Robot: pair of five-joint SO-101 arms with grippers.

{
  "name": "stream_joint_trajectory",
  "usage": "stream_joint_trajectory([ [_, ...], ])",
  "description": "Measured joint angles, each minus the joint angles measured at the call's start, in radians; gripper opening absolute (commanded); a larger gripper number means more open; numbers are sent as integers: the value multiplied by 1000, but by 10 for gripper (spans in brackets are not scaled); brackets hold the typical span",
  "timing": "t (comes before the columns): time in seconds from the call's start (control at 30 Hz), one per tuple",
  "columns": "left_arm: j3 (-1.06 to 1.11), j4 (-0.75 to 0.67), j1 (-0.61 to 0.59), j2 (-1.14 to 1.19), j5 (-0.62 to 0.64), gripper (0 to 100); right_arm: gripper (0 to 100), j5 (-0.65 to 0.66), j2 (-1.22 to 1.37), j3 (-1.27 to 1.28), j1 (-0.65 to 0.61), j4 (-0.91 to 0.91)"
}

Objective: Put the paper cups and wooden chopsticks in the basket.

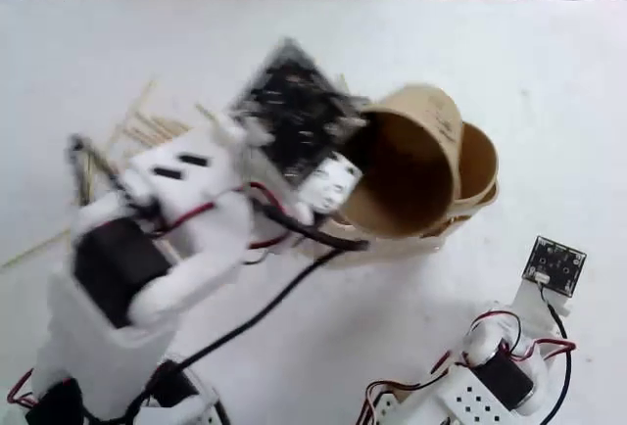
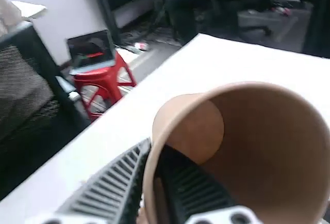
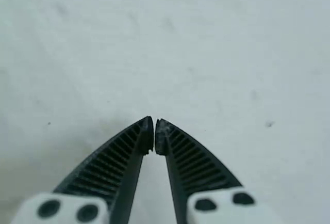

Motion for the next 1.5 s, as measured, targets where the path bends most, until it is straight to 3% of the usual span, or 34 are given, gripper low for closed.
stream_joint_trajectory([
  [0.23, 195, -180, 55, 58, 3, 24, 19, 2, 0, 0, 29, 0],
  [0.67, 196, -239, 20, 203, 3, 29, 19, 3, 0, 0, 29, 0],
  [0.9, 198, -239, 9, 209, 3, 153, 19, 3, 0, 0, 29, 0],
  [1.27, 198, -242, 6, 209, 3, 153, 19, 3, 0, 0, 29, 0],
  [1.5, 198, -361, 6, 209, -5, 153, 19, 3, 0, 0, 29, 0],
])
